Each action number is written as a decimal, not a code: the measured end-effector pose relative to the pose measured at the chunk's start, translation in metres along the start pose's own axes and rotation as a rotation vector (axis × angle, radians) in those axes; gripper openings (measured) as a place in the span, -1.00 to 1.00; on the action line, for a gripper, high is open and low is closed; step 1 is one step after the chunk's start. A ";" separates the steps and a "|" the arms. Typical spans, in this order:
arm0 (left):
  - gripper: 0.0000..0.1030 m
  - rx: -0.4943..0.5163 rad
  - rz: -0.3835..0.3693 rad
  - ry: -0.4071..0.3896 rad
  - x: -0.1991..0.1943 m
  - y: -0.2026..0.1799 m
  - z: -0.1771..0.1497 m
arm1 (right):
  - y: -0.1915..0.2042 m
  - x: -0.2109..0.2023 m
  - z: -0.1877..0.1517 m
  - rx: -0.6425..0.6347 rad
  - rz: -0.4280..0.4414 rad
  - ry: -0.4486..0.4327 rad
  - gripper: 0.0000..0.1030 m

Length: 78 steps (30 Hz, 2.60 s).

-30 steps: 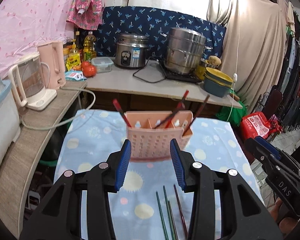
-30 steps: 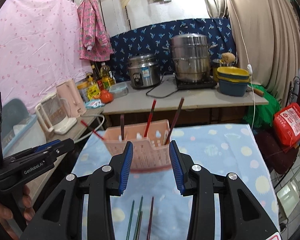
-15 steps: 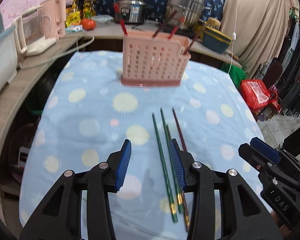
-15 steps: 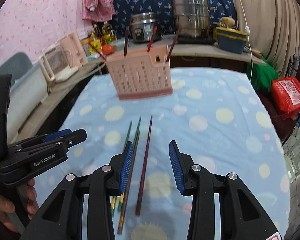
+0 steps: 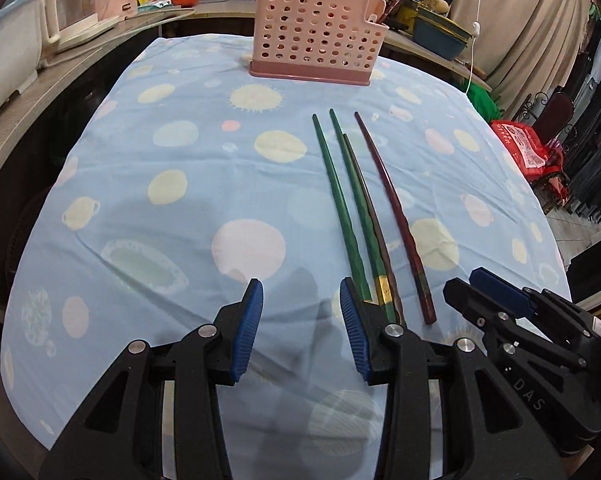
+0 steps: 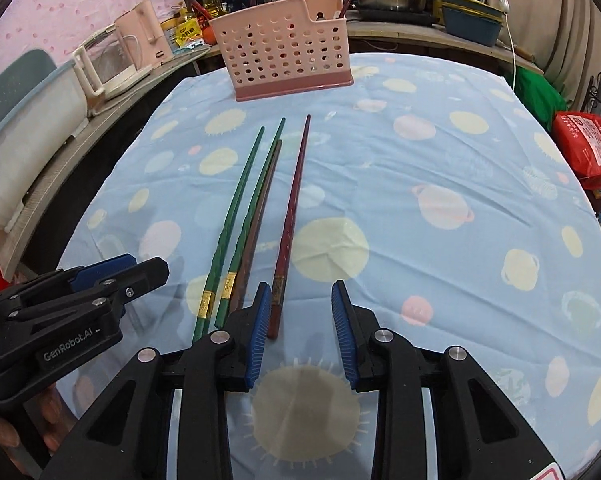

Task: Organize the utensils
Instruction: 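Move both open tools back down to the remaining chopsticks, then grasp a dark red chopstick with the right tool while the left tool grasps a green chopstick, then lift and carry both chopsticks over the pink holder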

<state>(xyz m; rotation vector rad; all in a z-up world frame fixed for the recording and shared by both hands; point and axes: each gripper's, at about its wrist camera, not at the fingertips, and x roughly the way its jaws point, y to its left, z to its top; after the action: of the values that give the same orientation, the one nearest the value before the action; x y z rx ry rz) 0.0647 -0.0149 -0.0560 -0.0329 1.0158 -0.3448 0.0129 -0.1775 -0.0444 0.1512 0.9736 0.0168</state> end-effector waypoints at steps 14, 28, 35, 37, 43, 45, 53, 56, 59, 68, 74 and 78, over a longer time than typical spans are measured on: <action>-0.26 0.015 -0.005 0.013 0.003 -0.006 -0.009 | 0.015 0.016 -0.004 -0.043 0.014 0.035 -0.74; -0.25 0.055 -0.036 0.027 0.003 -0.022 -0.016 | 0.005 0.016 -0.007 -0.032 0.006 0.030 -0.86; -0.27 0.083 -0.046 0.047 0.009 -0.032 -0.021 | -0.003 0.014 -0.008 -0.003 0.007 0.031 -0.86; -0.28 0.083 -0.045 0.052 0.012 -0.033 -0.021 | -0.004 0.014 -0.008 0.000 0.009 0.031 -0.86; -0.37 0.091 -0.031 0.044 0.015 -0.032 -0.021 | -0.004 0.014 -0.008 0.000 0.009 0.030 -0.86; -0.42 0.092 -0.027 0.039 0.015 -0.031 -0.021 | -0.004 0.014 -0.009 0.000 0.009 0.031 -0.86; -0.85 0.090 -0.018 0.027 0.017 -0.026 -0.020 | -0.003 0.013 -0.010 -0.001 0.010 0.031 -0.86; -0.86 0.084 -0.031 0.031 0.016 -0.024 -0.019 | -0.003 0.012 -0.010 0.002 0.012 0.030 -0.86; -0.86 0.073 -0.038 0.037 0.014 -0.022 -0.019 | -0.003 0.009 -0.010 0.002 0.015 0.025 -0.86; -0.87 0.046 -0.047 -0.012 -0.011 -0.016 -0.008 | -0.007 -0.023 -0.004 0.025 0.034 -0.040 -0.86; -0.87 0.023 -0.054 -0.076 -0.038 -0.011 0.008 | -0.016 -0.055 0.012 0.054 0.041 -0.120 -0.86; -0.87 0.013 -0.056 -0.130 -0.058 -0.006 0.026 | -0.023 -0.076 0.029 0.074 0.043 -0.173 -0.86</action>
<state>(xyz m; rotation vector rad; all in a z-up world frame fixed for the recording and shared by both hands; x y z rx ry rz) 0.0571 -0.0066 0.0073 -0.0708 0.8850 -0.3952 -0.0067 -0.2098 0.0308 0.2378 0.7981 0.0073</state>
